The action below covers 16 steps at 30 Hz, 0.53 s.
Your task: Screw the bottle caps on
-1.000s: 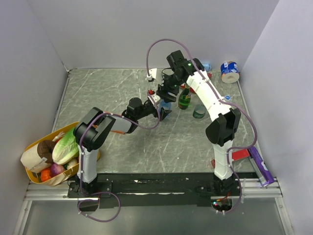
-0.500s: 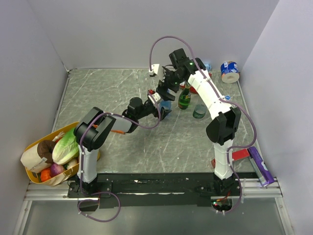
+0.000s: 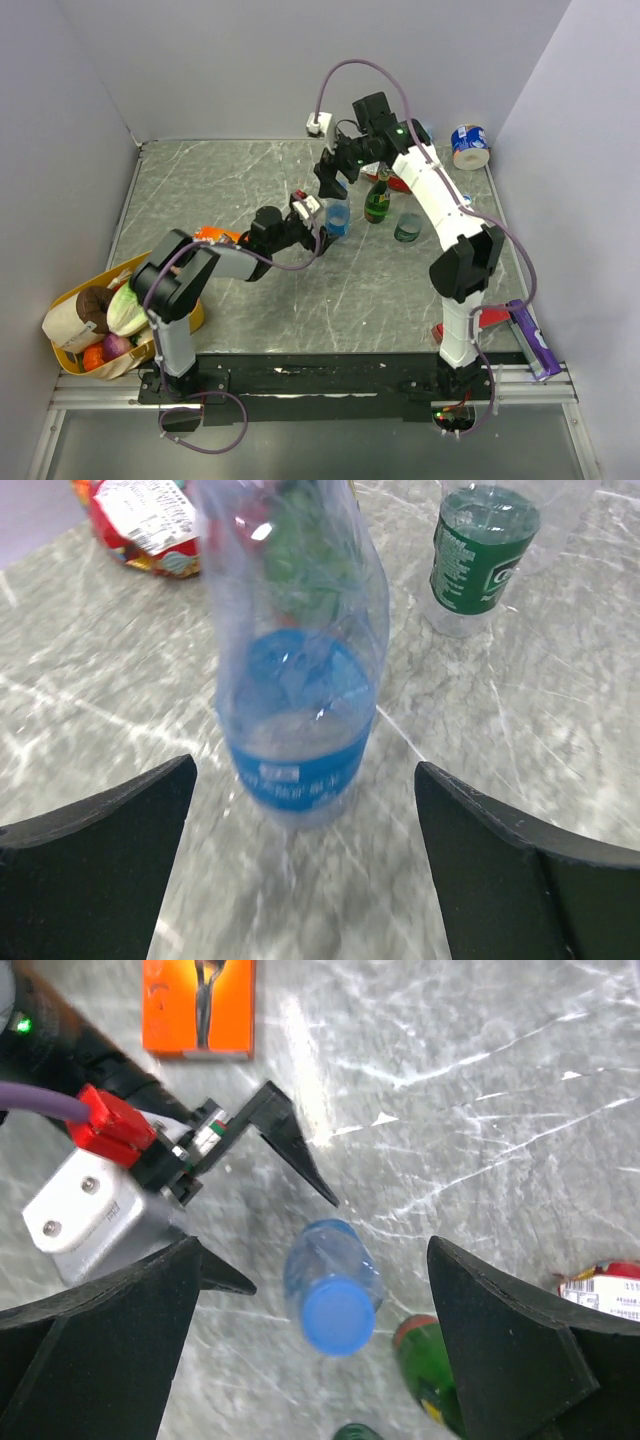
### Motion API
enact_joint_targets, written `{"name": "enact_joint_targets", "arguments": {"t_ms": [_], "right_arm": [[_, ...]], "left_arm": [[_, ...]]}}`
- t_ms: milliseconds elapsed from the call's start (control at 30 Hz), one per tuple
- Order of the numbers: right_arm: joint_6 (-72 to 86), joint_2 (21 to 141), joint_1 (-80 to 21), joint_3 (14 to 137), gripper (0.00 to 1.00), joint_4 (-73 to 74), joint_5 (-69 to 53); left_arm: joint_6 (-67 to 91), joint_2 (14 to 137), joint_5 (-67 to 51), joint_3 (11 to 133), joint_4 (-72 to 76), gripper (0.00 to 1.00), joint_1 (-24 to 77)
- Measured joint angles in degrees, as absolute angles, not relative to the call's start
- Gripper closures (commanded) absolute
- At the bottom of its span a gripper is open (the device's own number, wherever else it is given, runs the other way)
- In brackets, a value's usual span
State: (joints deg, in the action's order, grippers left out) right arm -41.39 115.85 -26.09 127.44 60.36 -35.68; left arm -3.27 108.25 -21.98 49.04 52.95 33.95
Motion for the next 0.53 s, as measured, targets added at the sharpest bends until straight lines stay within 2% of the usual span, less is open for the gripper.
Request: {"name": "enact_joint_targets", "arguments": {"t_ms": [133,367,467,533], "right_arm": [[-33.01,111.18,-26.17,123.7,0.0,54.39,-32.05],[-20.23,101.19,-26.59,115.61,0.0,44.95,-16.32],[-18.24,96.79,-26.59,112.27,0.0,43.03,-10.74],[-17.93,94.98,-26.59,111.22,0.0,42.06,-8.43]], "left_arm": [[-3.22,99.33,-21.89,44.84,47.44,0.04,32.34],[-7.88,76.95,-25.65,36.82,33.36,0.04,31.0],[-7.66,69.47,-21.91,36.93,26.22,0.04,31.29],[-6.15,66.92,-15.05,38.61,21.52,0.04,30.79]]}}
